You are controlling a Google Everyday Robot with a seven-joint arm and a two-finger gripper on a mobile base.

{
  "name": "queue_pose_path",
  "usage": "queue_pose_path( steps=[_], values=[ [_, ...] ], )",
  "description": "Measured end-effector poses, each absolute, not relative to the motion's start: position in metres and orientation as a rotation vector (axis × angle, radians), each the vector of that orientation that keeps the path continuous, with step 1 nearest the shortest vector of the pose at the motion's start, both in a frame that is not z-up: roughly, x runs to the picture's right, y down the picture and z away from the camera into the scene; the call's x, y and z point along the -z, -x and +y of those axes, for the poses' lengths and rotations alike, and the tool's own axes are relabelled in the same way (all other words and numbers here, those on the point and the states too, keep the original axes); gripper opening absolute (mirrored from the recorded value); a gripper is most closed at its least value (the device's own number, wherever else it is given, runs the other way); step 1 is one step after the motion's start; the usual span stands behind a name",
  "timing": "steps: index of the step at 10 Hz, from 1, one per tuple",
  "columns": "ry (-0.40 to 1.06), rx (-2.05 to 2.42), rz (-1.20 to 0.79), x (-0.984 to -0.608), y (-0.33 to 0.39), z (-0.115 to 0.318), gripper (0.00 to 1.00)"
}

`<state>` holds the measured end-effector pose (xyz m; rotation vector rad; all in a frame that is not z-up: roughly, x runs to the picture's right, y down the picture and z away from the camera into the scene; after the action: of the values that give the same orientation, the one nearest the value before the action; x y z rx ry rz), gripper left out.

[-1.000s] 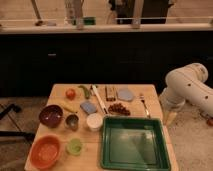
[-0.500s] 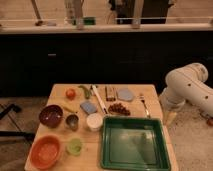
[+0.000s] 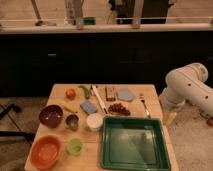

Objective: Place sponge in metal cup

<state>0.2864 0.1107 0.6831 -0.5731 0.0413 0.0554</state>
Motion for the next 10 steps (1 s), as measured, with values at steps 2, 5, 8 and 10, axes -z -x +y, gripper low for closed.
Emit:
queue_pose_path(
  steps=[2, 5, 8, 10],
  values=[
    [0.570, -0.121, 0.015, -0.687, -0.277, 0.107, 0.80],
    [0.561, -0.237, -0.094, -0.702, -0.234, 0.095, 0.80],
    [0.558, -0.328, -0.191, -0.718, -0.193, 0.083, 0.80],
    [0.558, -0.369, -0.213, -0.725, -0.168, 0.075, 0.80]
  ],
)
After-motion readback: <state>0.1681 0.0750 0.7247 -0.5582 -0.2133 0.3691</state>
